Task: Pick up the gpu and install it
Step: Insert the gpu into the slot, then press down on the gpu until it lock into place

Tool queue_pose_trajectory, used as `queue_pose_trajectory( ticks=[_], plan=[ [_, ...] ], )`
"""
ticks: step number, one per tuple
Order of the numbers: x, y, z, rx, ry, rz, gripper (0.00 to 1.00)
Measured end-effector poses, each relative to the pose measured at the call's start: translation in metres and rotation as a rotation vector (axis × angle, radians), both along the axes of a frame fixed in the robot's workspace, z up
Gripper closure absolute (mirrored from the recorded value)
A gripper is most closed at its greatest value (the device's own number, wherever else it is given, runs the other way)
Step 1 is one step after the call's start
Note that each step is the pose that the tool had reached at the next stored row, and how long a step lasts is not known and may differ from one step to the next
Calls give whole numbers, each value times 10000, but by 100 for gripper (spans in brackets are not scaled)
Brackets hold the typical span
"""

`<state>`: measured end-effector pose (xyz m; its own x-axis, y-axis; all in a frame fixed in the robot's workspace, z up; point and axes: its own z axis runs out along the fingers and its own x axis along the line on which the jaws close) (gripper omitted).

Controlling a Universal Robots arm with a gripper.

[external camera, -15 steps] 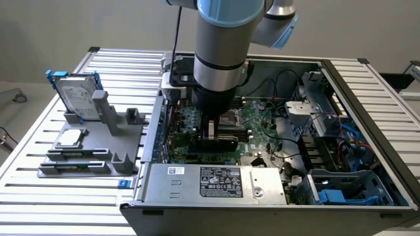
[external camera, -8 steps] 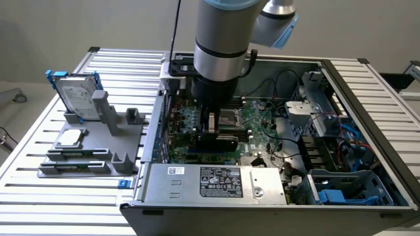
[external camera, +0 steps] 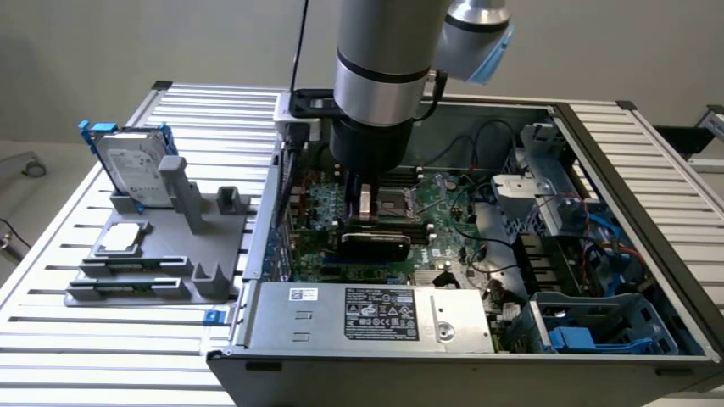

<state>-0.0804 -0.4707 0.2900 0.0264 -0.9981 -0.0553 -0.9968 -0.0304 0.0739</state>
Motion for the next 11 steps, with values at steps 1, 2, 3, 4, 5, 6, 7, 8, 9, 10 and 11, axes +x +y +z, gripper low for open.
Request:
queue_pose_trajectory(
  ticks=[1,2,3,4,5,6,7,8,9,10,11],
  plan=[
    [0,0,1,-2,1,0,80],
    [0,0,1,-2,1,0,80],
    [0,0,1,-2,1,0,86],
    [0,0,1,-3,1,0,89],
    [0,0,1,-2,1,0,89],
    [0,0,1,-3,1,0,89],
    [0,0,1,-2,1,0,89],
    [0,0,1,-3,1,0,89],
    [0,0,1,-3,1,0,89],
    [0,0,1,-3,1,0,89],
    [0,0,1,-3,1,0,89]
  ],
)
